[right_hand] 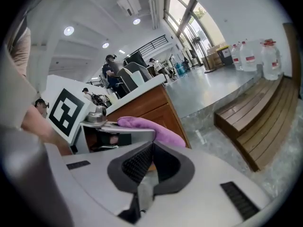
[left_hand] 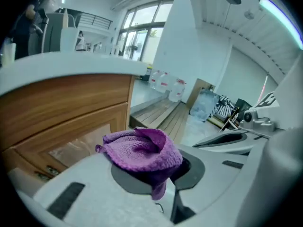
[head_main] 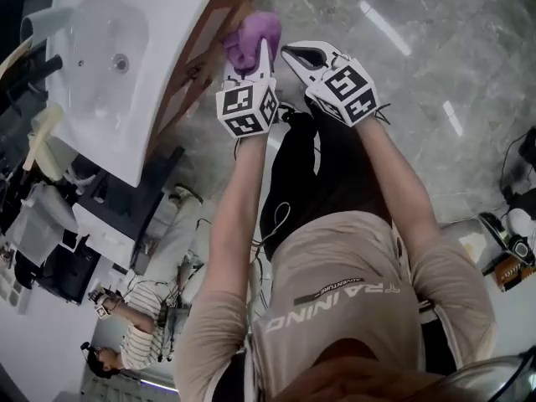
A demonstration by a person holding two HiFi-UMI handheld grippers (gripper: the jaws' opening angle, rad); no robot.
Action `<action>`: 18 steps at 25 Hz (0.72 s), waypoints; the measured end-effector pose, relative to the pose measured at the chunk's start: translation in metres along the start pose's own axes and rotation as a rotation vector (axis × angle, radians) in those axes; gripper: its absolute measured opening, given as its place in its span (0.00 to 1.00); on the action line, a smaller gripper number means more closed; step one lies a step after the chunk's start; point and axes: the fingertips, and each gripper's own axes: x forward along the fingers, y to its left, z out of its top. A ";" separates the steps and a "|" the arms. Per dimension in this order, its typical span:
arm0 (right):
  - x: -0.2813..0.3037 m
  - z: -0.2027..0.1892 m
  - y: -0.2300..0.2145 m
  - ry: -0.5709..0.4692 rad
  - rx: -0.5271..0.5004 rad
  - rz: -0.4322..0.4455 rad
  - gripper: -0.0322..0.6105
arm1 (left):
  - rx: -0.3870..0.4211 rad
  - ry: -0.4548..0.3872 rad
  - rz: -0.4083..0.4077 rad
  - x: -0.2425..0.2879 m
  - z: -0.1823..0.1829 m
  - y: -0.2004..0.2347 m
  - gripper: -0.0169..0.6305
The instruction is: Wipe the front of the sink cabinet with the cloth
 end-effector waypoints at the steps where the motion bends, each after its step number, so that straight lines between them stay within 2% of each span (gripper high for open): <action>1: -0.006 0.004 0.013 0.003 -0.013 -0.004 0.07 | -0.010 -0.012 0.002 -0.020 0.002 -0.002 0.10; 4: -0.025 0.013 0.058 0.013 -0.062 0.003 0.07 | -0.056 -0.042 0.019 -0.084 0.002 -0.001 0.10; 7: -0.037 0.028 0.101 0.018 -0.110 0.048 0.07 | -0.086 -0.077 0.053 -0.139 0.006 0.007 0.10; 14: -0.061 0.079 0.191 0.052 -0.287 0.178 0.07 | -0.137 -0.216 0.156 -0.244 0.048 0.022 0.10; 18: -0.067 0.115 0.246 0.028 -0.372 0.245 0.07 | -0.145 -0.283 0.192 -0.298 0.069 0.025 0.10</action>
